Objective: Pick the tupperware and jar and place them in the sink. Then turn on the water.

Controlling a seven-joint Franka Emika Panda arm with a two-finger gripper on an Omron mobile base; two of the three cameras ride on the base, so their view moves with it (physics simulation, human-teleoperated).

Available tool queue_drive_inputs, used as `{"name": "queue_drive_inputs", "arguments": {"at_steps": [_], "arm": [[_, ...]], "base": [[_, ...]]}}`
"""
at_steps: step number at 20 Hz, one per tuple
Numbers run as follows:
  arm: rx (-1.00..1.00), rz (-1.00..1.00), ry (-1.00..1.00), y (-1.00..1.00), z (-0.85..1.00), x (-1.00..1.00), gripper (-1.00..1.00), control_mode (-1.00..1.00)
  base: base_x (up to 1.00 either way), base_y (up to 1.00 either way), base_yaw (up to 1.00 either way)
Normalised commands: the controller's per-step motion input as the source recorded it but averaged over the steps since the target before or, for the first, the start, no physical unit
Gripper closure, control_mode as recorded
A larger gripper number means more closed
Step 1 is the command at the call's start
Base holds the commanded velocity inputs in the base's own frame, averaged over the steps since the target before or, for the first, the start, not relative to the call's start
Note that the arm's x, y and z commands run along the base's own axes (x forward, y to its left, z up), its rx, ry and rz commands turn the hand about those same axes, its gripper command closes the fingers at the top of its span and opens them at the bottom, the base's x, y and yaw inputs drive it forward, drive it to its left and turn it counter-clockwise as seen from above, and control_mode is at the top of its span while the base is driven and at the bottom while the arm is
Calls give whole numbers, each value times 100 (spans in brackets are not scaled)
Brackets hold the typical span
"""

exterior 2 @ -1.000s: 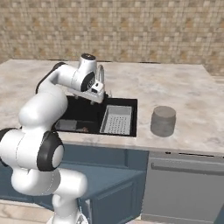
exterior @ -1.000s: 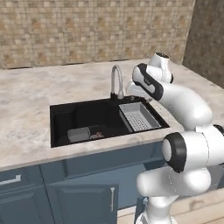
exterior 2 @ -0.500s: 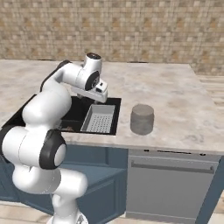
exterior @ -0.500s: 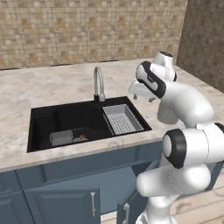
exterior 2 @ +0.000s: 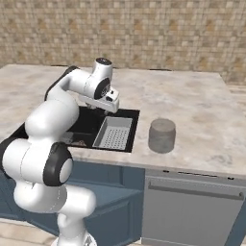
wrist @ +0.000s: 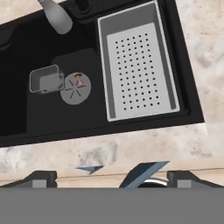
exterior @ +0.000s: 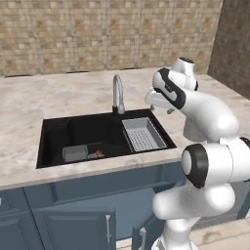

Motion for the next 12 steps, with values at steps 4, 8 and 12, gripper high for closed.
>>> {"name": "queue_drive_inputs", "arguments": {"at_steps": [4,8,12], "arm": [[0,0,0,0,0,0,-100,100],[0,0,0,0,0,0,-100,100],[0,0,0,0,0,0,-100,100]], "base": [[45,-36,18],[65,-49,13],[45,-70,7]]}}
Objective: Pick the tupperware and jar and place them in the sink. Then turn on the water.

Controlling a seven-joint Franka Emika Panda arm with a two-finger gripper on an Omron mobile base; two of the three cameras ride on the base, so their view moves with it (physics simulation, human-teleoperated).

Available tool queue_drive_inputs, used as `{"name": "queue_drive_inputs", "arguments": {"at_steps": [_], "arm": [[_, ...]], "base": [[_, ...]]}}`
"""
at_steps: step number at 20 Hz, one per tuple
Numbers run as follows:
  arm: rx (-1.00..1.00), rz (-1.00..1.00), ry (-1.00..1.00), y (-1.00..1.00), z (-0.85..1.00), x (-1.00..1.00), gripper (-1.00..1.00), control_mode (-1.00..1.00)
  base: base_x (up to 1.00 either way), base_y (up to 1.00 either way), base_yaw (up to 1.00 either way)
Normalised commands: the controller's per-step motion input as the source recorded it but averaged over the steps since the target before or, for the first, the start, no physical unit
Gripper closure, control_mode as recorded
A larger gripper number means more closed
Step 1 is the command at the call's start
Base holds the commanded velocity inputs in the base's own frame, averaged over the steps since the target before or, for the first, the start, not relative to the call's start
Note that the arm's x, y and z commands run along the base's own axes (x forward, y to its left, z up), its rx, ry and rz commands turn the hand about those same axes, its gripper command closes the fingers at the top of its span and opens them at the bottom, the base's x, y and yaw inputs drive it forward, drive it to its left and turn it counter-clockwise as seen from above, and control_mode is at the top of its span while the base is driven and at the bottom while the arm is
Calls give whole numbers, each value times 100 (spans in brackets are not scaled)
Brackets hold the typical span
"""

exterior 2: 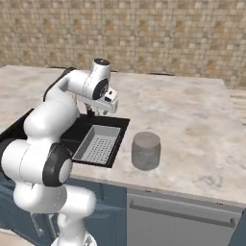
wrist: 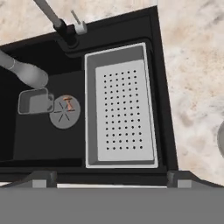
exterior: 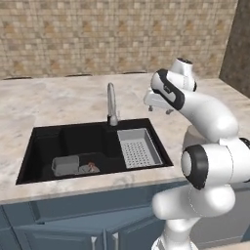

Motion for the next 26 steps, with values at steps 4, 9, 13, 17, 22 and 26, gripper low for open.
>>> {"name": "queue_drive_inputs", "arguments": {"at_steps": [4,9,13,17,22,26], "arm": [[0,0,0,0,0,0,-100,100],[0,0,0,0,0,0,-100,100],[0,0,0,0,0,0,-100,100],[0,0,0,0,0,0,-100,100],[0,0,0,0,0,0,-100,100],[0,0,0,0,0,0,-100,100]], "base": [[43,-63,5],[37,-36,0],[38,0,0],[23,12,-4],[19,1,-8],[17,22,-25]]}}
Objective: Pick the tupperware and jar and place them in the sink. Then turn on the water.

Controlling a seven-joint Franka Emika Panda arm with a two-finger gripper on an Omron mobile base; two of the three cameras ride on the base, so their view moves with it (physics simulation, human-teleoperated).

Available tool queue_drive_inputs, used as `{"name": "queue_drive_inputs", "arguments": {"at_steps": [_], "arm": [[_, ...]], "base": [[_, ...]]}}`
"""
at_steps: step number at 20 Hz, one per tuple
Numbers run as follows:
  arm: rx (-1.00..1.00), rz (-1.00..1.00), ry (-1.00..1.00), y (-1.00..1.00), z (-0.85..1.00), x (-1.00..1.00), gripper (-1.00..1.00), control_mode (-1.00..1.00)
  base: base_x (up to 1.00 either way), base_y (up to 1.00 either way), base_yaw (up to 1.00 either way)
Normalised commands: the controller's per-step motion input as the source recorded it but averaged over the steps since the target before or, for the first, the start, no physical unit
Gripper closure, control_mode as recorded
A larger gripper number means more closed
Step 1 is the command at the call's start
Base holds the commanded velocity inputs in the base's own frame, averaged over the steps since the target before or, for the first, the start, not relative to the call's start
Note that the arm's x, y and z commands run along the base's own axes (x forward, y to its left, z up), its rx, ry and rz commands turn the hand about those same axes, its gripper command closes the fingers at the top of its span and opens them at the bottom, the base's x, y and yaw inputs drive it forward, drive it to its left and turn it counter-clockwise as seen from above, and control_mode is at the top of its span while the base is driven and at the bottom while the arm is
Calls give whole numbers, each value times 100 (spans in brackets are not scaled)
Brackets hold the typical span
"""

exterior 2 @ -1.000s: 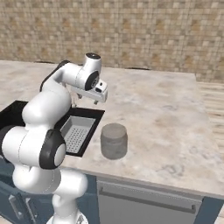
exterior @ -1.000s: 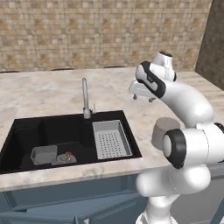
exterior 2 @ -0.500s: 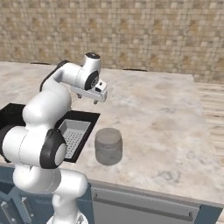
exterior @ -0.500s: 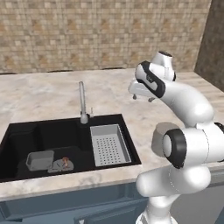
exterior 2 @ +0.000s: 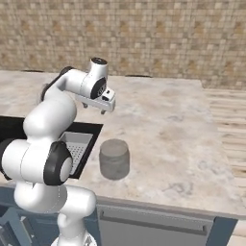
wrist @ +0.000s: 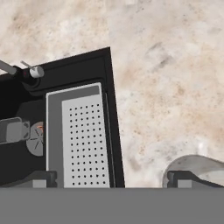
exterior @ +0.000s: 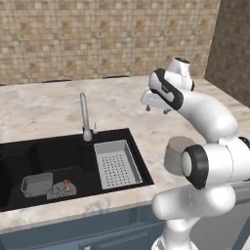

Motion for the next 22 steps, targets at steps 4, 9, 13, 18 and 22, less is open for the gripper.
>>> {"name": "queue_drive_inputs", "arguments": {"at_steps": [4,9,13,18,22], "arm": [[0,0,0,0,0,0,-100,100],[0,0,0,0,0,0,-100,100],[0,0,0,0,0,0,-100,100],[0,0,0,0,0,0,-100,100],[0,0,0,0,0,0,-100,100]], "base": [[18,50,-25],[21,73,-15],[1,13,-1],[7,0,0],[1,0,0]]}}
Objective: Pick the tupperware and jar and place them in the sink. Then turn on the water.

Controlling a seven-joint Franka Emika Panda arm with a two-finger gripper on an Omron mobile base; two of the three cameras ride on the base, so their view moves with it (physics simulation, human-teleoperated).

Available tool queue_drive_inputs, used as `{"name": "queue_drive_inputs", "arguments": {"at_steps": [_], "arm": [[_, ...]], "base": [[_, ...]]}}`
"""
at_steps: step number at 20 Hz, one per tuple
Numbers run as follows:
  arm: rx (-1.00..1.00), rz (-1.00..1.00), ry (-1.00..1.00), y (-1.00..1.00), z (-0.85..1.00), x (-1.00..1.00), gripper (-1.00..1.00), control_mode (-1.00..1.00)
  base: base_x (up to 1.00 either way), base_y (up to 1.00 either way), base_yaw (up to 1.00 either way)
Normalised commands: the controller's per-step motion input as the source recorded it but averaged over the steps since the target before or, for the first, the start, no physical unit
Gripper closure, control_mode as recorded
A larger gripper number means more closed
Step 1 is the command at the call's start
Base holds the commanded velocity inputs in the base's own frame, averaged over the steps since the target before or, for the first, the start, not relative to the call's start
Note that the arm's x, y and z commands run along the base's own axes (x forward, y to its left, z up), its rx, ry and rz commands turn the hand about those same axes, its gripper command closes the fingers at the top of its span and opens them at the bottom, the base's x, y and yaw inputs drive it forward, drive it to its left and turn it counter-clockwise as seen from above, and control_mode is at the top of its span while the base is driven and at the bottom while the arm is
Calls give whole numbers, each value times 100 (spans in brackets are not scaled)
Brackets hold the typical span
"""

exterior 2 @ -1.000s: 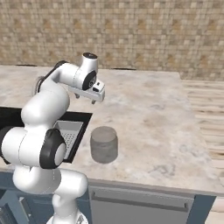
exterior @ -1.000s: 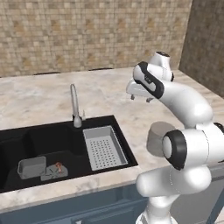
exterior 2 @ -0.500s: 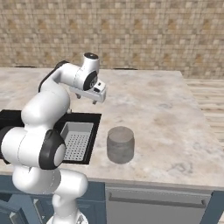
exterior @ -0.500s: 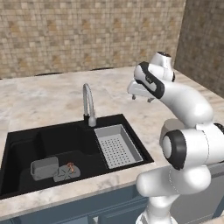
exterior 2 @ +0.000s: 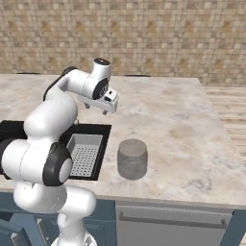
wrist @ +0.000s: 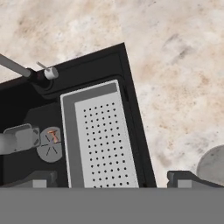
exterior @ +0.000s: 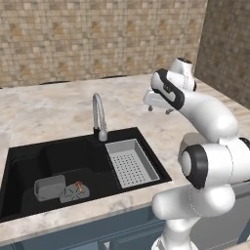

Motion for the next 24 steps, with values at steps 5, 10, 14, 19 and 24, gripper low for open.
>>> {"name": "queue_drive_inputs", "arguments": {"at_steps": [5,10,14,19,24], "arm": [[0,0,0,-31,0,0,-100,-100],[-1,0,0,-46,0,0,-100,-100],[-11,0,6,-33,-1,0,-100,-100],[-14,0,5,-24,-35,0,-100,-100],[-2,0,0,-42,-52,0,-100,-100]], "base": [[0,-1,0],[0,0,0],[0,0,0],[0,0,0],[0,0,0]]}}
